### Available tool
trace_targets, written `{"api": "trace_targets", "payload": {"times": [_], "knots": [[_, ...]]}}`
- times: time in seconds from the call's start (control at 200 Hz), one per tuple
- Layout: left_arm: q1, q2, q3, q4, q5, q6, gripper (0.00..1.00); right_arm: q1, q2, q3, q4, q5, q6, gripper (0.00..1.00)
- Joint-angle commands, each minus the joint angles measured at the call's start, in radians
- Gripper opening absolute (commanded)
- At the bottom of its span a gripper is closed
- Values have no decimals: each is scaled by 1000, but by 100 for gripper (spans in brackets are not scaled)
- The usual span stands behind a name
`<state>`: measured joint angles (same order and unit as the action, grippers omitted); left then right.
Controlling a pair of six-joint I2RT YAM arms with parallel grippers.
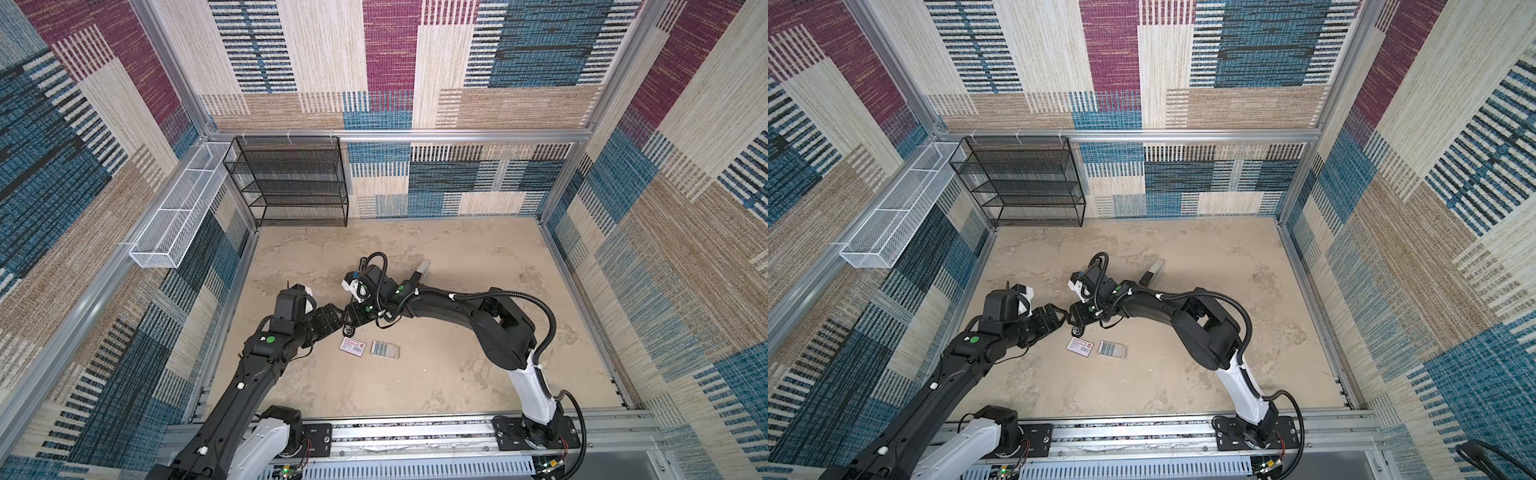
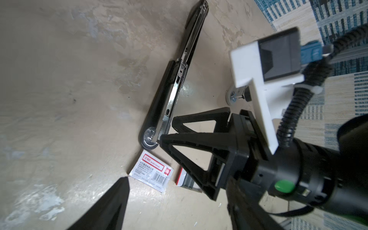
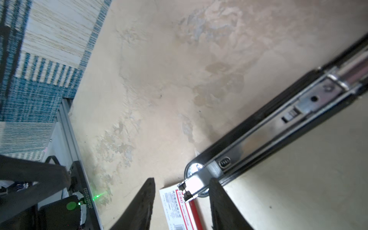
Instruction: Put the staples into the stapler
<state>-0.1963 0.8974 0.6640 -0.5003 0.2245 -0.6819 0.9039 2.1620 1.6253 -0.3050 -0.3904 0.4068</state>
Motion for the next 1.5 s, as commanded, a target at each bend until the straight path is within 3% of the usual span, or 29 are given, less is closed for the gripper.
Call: {"api": "trace_targets", "payload": {"times": [0.0, 0.401, 0.806, 1.162, 1.492], "knots": [[15, -12, 17, -62, -40, 49, 81, 0, -9, 19, 21, -17, -18, 49], [21, 192, 65, 65, 66, 83, 85, -38, -326, -319, 158, 149, -33, 57], [16, 534, 299, 83, 111, 166, 83, -163, -548, -565, 243, 195, 9, 60], [-38, 925, 643, 0, 17, 276, 81, -244, -603, -625, 270, 194, 33, 61], [-105, 1235, 1000, -184, -141, 401, 69, -291, -563, -589, 302, 142, 29, 60]]}}
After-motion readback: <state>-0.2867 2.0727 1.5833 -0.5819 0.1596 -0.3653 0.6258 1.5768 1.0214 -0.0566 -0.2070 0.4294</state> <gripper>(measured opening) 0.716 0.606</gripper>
